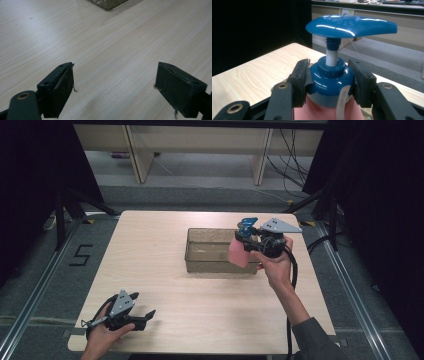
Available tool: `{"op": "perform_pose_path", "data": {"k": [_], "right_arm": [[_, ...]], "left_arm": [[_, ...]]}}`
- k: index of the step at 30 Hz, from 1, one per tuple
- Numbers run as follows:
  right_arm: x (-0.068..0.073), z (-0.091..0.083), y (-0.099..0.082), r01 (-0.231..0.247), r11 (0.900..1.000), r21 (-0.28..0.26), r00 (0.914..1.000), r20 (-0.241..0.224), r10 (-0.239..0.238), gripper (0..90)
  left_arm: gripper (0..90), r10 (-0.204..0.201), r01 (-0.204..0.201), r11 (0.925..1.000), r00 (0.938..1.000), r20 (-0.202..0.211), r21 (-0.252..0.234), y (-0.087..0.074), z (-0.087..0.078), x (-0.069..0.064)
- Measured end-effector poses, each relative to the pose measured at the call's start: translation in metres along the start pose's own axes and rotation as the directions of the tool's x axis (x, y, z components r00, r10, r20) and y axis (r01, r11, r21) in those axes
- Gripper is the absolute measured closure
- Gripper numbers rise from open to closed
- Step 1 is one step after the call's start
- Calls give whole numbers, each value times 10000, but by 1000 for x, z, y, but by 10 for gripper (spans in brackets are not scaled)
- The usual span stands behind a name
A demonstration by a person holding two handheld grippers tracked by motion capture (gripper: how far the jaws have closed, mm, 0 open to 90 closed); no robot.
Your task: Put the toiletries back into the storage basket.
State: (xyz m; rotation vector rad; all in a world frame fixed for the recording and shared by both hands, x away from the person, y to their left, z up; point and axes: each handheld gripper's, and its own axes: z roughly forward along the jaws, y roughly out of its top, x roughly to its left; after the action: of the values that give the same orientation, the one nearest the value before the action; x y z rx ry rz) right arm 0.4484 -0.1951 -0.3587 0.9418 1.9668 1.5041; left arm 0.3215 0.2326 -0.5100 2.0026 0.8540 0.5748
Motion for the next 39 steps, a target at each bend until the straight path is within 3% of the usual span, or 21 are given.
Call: {"op": "perform_pose_path", "data": {"k": [8,16,23,24,25,27,28,30,33,35,36,37,38,39], "right_arm": [[-17,13,0,-28,9997,254,9982,596,13,537],[-31,25,-8,-475,9979,441,9952,878,435,537],[-35,31,-14,-521,9966,632,9936,1035,454,537],[-37,32,-15,-267,9981,563,9938,1089,204,537],[-37,34,-16,-441,9972,598,9947,952,383,537],[-39,35,-18,-312,9977,608,9938,1082,245,537],[-37,35,-20,-598,9956,721,9929,1073,519,537],[-40,38,-22,-422,9970,645,9940,1038,354,537],[-40,39,-27,-707,9944,781,9920,1102,618,537],[-42,41,-30,-563,9954,776,9929,1089,477,537],[-41,41,-31,-788,9927,917,9900,1240,671,537],[-44,41,-33,-381,9957,846,9927,1169,281,537],[-44,42,-33,-392,9953,882,9924,1195,284,537],[-41,42,-35,-769,9931,890,9902,1231,657,537]], "left_arm": [[149,33,-33,10000,10000,27,8,0,0,1],[149,14,-14,10000,10000,38,6,0,0,0],[149,113,-113,9999,9999,-12,42,0,-1,1],[149,13,-14,10000,10000,-10,-69,1,0,1],[149,33,-34,10000,10000,-21,-83,1,0,1],[149,68,-68,10000,10000,-18,-52,1,-1,1],[149,26,-26,10000,10000,-6,-42,0,-1,1],[149,59,-60,10000,10000,-71,-55,1,0,1],[149,104,-104,9999,9999,-26,-11,1,-1,1],[149,-24,23,10000,10000,-5,-79,0,0,1],[149,3,-3,10000,10000,-12,-91,1,0,1],[149,43,-44,10000,10000,-50,-59,1,0,1],[149,64,-64,10000,10000,-24,-43,1,-1,1],[149,35,-35,10000,10000,-24,-37,0,-1,1]]}}
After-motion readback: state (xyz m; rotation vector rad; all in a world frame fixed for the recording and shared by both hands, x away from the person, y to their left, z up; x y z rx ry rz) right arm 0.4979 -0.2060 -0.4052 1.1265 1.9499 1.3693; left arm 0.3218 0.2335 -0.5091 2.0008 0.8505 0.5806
